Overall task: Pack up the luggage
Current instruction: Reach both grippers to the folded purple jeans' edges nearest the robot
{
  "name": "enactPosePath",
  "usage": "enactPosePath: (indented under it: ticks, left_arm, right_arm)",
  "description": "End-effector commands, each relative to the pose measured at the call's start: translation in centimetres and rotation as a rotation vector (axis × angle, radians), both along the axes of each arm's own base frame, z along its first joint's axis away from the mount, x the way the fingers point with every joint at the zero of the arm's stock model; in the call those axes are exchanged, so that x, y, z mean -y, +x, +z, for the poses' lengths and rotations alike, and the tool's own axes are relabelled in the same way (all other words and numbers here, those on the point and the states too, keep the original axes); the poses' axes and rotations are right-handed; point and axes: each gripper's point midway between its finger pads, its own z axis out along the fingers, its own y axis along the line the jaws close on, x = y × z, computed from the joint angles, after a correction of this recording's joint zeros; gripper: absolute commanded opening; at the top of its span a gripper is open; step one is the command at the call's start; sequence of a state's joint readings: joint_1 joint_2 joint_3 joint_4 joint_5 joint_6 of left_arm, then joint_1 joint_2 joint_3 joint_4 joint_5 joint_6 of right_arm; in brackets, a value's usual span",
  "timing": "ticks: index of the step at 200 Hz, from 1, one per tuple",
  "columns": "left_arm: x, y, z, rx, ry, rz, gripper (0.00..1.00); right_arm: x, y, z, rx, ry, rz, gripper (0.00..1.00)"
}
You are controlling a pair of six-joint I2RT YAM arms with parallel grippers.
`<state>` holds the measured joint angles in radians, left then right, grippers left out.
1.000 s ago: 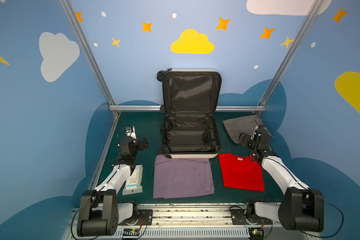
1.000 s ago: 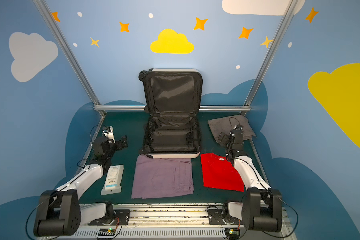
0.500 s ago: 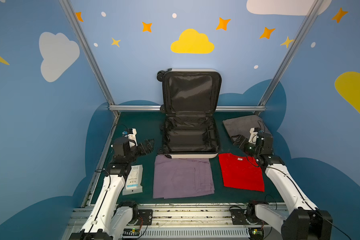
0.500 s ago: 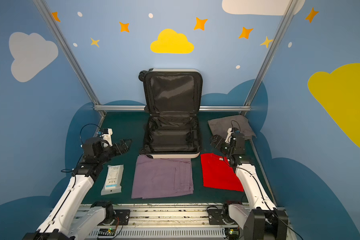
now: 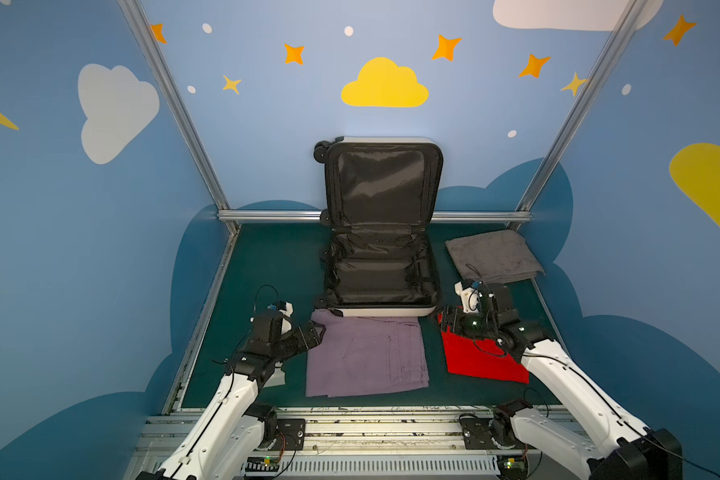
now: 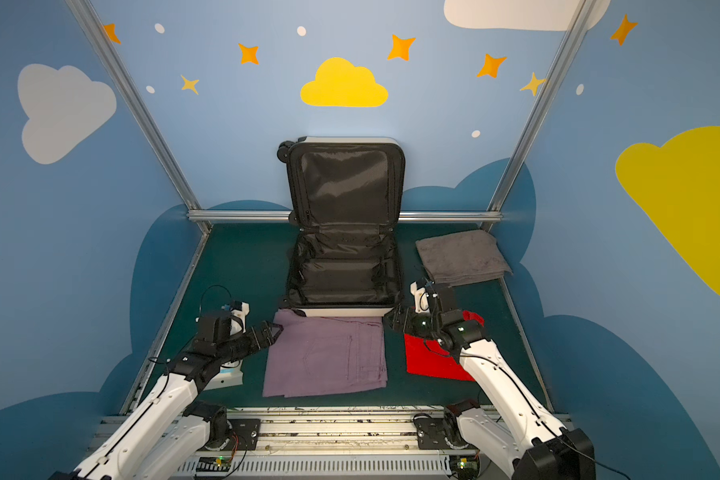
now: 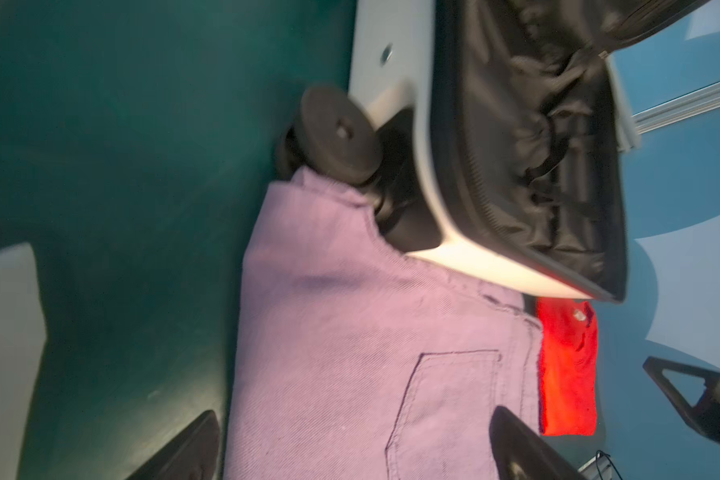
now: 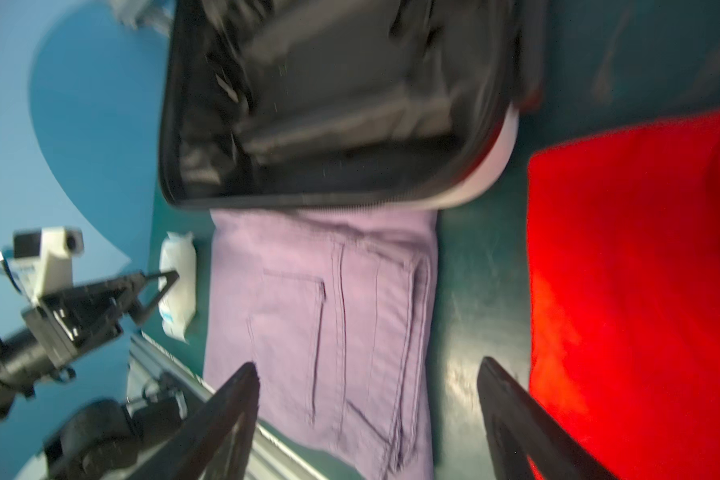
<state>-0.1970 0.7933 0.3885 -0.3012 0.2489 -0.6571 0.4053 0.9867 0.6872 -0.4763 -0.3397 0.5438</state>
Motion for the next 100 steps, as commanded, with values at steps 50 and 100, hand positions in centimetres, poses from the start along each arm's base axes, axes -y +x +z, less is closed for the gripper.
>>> enactPosePath:
  ticks: [50, 100]
  left_arm:
    - [0.2, 0.2, -1.7, -0.030, 0.037, 0.018, 1.00]
    - [0.1, 0.0, -3.2, -0.072, 0.066, 0.020, 1.00]
  right_arm:
    - [-2.1, -2.9, -5.8, -0.123, -0.089, 0.046, 0.82]
    - [-3.3, -3.4, -7.7, -0.188, -0.111, 0.063, 0.82]
